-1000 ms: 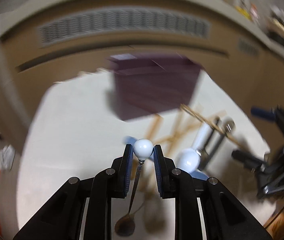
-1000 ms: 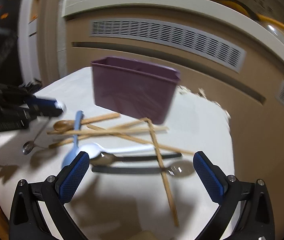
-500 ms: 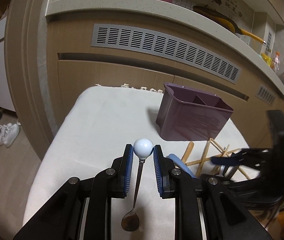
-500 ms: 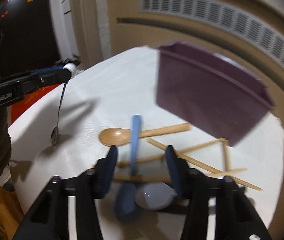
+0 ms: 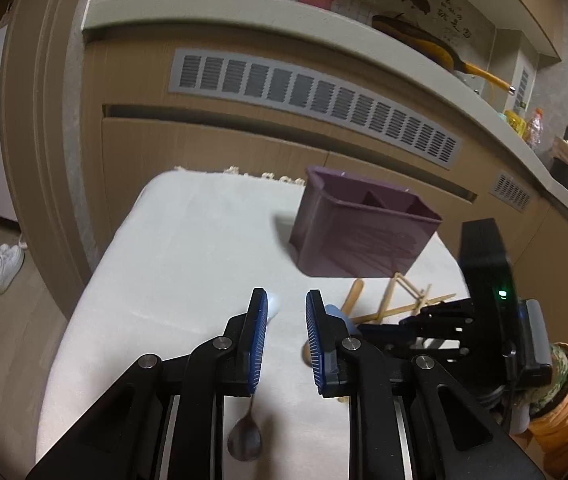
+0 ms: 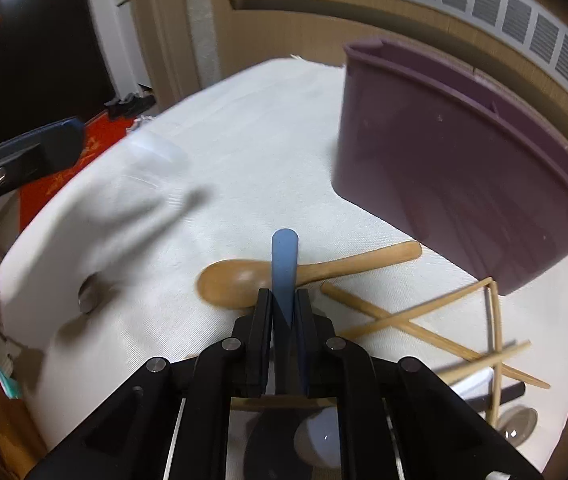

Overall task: Organize utensils
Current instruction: 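Lift the ball-handled spoon with the left tool while the right tool grasps the blue plastic spoon, then drop both spoons into the purple caddy, opening the left and right tools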

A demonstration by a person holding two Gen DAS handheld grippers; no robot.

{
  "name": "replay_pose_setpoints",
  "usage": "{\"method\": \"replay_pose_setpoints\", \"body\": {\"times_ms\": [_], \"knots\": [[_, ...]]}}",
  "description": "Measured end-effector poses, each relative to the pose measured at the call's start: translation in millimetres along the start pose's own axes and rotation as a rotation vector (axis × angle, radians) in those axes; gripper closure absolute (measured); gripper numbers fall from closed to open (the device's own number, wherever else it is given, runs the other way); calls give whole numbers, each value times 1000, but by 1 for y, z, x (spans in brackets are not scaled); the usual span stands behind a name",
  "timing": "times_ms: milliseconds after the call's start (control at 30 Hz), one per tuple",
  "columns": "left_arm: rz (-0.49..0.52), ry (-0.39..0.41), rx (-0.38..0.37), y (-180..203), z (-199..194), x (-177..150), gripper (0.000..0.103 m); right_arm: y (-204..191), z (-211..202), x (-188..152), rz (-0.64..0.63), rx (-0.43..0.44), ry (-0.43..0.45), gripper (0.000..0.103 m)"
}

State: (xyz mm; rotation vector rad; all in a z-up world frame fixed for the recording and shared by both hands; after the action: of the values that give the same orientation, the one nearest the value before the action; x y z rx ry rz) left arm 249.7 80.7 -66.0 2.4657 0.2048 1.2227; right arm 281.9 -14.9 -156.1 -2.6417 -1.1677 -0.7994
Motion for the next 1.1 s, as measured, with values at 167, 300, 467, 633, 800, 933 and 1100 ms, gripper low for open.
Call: {"method": "replay_pose_setpoints", "body": {"times_ms": [167, 300, 467, 633, 800, 933, 1100], "knots": [[46, 29, -1, 19, -17, 4, 82, 5, -46, -7, 24, -15, 89, 93], [75, -39, 69, 13, 2, 0, 77, 17, -74, -15, 60, -45, 135, 93], [132, -232, 149, -1, 58, -29, 64, 34, -92, -16, 114, -53, 183, 93], [183, -306, 188, -2, 95, -36, 64, 38, -100, -18, 127, -50, 213, 93], [219, -380, 233, -8, 125, -42, 65, 41, -106, -28, 140, -56, 217, 93], [220, -373, 225, -1, 124, -42, 81, 39, -113, -35, 149, -62, 222, 93], [200, -271, 170, 24, 87, -35, 81, 38, -124, -41, 148, -85, 231, 93]]}}
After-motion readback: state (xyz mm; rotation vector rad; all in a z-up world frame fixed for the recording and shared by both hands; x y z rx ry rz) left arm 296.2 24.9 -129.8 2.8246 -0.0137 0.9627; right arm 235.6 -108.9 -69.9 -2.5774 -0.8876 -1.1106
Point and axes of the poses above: each gripper's, at about its wrist camera, not at the fingertips, and z roughly the way its jaws point, y to its right, x to its top, the point moved 9 cm from there along z, roughly the way its jaws point, and after that the axes turned 11 degrees about -z, right-handed, at the moved point
